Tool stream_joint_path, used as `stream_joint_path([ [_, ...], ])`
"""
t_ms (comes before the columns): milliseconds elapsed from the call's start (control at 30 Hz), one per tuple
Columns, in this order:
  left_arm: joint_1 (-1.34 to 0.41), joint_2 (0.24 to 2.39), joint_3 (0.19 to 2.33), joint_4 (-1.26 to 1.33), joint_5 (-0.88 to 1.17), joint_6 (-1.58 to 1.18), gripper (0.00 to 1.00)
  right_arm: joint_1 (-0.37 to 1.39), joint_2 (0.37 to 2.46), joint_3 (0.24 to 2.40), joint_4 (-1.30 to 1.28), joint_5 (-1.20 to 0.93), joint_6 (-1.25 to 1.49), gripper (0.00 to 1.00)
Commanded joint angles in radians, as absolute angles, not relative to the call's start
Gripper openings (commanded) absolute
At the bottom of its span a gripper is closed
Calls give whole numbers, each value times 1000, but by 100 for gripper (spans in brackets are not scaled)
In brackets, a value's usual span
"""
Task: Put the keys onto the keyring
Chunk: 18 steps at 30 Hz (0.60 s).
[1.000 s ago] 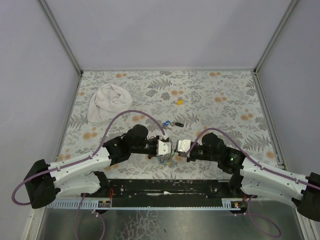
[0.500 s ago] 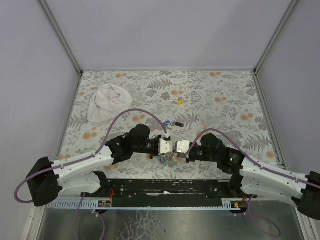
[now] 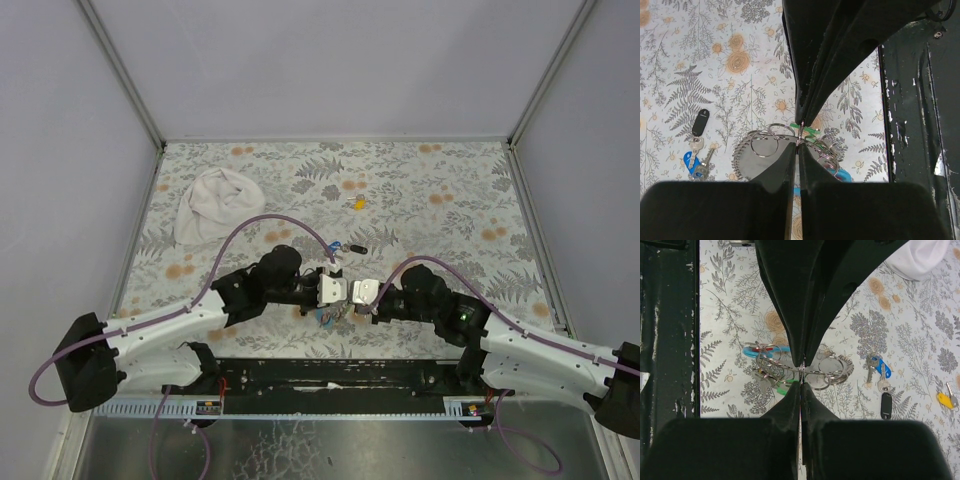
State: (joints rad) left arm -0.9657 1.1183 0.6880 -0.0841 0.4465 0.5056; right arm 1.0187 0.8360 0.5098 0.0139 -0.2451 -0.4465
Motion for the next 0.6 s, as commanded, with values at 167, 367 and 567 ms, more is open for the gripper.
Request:
stream_joint_path([
  [167, -972, 1080, 646, 65, 421, 482, 0, 1041, 810, 604, 92, -267, -447, 7],
  [367, -955, 1065, 611, 100, 433, 477, 0, 1040, 795, 617, 17, -254, -440, 29],
  [567, -908, 1012, 545, 168, 495, 448, 0, 1040, 737, 568, 10, -180, -438, 27],
])
